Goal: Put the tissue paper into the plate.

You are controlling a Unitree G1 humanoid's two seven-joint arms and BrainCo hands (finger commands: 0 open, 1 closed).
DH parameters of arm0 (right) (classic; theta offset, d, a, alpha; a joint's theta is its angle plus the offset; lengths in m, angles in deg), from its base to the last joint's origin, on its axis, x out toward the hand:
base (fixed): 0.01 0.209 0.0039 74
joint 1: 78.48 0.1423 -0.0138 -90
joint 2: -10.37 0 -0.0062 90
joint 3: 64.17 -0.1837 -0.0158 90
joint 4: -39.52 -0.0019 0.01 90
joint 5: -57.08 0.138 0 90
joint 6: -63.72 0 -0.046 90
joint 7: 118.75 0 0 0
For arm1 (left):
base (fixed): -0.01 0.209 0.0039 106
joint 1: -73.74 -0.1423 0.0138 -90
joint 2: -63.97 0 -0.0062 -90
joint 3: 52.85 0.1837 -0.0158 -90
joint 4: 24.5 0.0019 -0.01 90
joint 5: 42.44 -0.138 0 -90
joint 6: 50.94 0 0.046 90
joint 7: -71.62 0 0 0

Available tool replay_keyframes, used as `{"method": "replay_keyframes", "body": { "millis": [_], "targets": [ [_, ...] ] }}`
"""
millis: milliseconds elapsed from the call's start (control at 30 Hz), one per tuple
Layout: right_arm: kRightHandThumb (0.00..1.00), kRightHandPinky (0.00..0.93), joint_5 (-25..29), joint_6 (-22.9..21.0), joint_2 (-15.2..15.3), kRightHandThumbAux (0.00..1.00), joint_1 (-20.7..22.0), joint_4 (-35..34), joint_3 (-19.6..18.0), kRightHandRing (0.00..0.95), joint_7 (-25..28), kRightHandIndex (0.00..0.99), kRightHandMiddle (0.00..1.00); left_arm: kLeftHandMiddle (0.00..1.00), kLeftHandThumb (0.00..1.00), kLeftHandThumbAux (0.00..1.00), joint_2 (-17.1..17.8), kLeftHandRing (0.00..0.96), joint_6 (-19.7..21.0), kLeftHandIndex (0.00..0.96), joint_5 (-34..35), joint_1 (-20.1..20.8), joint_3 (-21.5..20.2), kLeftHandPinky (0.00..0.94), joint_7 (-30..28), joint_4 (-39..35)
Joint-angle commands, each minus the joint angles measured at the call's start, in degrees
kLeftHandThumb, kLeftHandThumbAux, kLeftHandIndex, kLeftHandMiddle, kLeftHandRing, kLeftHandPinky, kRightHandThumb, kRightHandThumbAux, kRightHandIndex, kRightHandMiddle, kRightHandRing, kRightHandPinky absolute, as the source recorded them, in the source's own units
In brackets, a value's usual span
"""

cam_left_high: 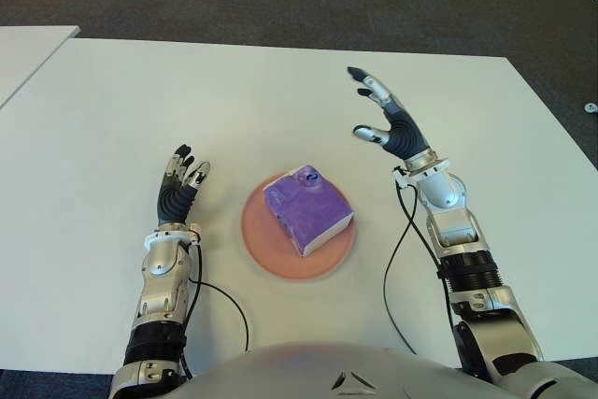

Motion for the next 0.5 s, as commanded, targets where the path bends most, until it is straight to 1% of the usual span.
{"method": "replay_keyframes", "body": {
  "millis": [33, 133, 233, 333, 500],
  "targets": [
    [0.084, 0.0, 6.13, 2.78, -5.47, 0.383, 0.97, 4.6, -3.99, 0.0, -3.43, 0.0, 0.0, 0.0, 0.0, 0.568, -0.13, 0.0, 1.86, 0.0, 0.04, -1.31, 0.27, 0.0, -0.48, 1.33],
    [0.059, 0.0, 8.21, 6.36, -8.47, 0.424, 0.36, 8.89, -6.19, 0.0, -5.58, 0.0, 0.0, 0.0, 0.0, 0.564, -0.07, 0.0, 1.69, 0.0, -0.09, -1.35, 0.42, 0.0, -0.53, 1.3],
    [0.044, 0.0, 8.99, 9.1, -10.44, 0.452, -0.51, 12.26, -7.12, 0.0, -6.54, 0.0, 0.0, 0.0, 0.0, 0.562, -0.02, 0.0, 1.54, 0.0, -0.13, -1.44, 0.44, 0.0, -0.56, 1.33],
    [0.038, 0.0, 11.09, 9.32, -12.34, 0.471, -1.49, 14.11, -8.02, 0.0, -6.34, 0.0, 0.0, 0.0, 0.0, 0.563, 0.07, 0.0, 1.46, 0.0, 0.0, -1.45, 0.36, 0.0, -0.67, 1.49],
    [0.033, 0.0, 12.48, 9.86, -13.54, 0.493, -2.28, 15.59, -8.74, 0.0, -5.31, 0.0, 0.0, 0.0, 0.0, 0.558, 0.06, 0.0, 1.13, 0.0, 0.18, -1.42, 0.2, 0.0, -0.74, 1.74]
  ]
}}
